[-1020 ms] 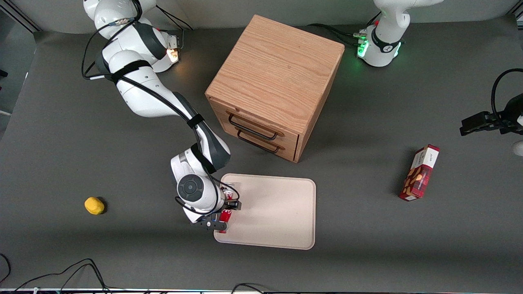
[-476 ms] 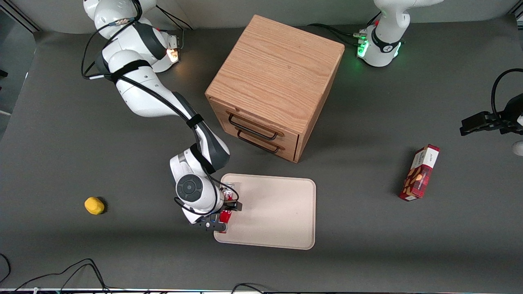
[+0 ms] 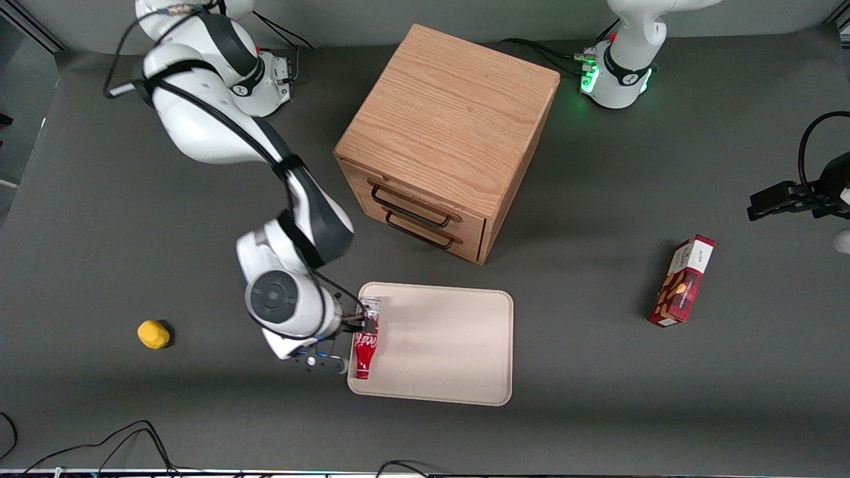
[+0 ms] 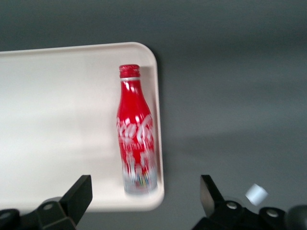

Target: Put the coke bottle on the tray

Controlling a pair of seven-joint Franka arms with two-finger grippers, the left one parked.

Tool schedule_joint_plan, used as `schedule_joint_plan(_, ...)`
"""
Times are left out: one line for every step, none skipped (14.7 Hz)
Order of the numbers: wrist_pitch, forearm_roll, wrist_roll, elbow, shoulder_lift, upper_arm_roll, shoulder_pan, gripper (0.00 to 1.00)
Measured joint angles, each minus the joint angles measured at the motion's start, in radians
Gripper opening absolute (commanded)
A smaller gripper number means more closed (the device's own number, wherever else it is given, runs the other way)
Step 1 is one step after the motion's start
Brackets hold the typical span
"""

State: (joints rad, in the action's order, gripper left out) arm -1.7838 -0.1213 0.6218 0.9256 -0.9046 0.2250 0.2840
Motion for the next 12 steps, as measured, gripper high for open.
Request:
schedule_joint_plan(0.025, 0.001, -0.007, 0.056, 0.067, 0.030, -0.042, 1.00)
schedule_joint_plan(0.037, 0.002, -0.021, 0.127, 0.136, 0.058, -0.090, 1.00)
schedule_joint_plan(0.039, 0.002, -0.043, 0.205, 0.202, 0.079, -0.137, 1.00)
schedule_joint_plan(0.039, 0.003, -0.073, 0.284, 0.269, 0.093, -0.178, 1.00)
schedule_joint_plan(0.039, 0.006, -0.102, 0.358, 0.334, 0.096, -0.206, 1.00)
schedule_joint_plan(0.039, 0.009, -0.120, 0.421, 0.394, 0.092, -0.222, 1.00)
schedule_joint_plan(0.040, 0.016, -0.134, 0.477, 0.453, 0.076, -0.226, 1.00)
schedule_joint_plan(0.041, 0.036, -0.158, 0.526, 0.508, 0.051, -0.224, 1.00)
schedule_joint_plan(0.046, 0.060, -0.191, 0.569, 0.562, 0.021, -0.222, 1.00)
schedule_joint_plan(0.060, 0.083, -0.236, 0.610, 0.618, -0.014, -0.220, 1.00)
schedule_joint_plan(0.076, 0.104, -0.284, 0.650, 0.678, -0.054, -0.218, 1.00)
schedule_joint_plan(0.087, 0.127, -0.323, 0.690, 0.739, -0.099, -0.210, 1.00)
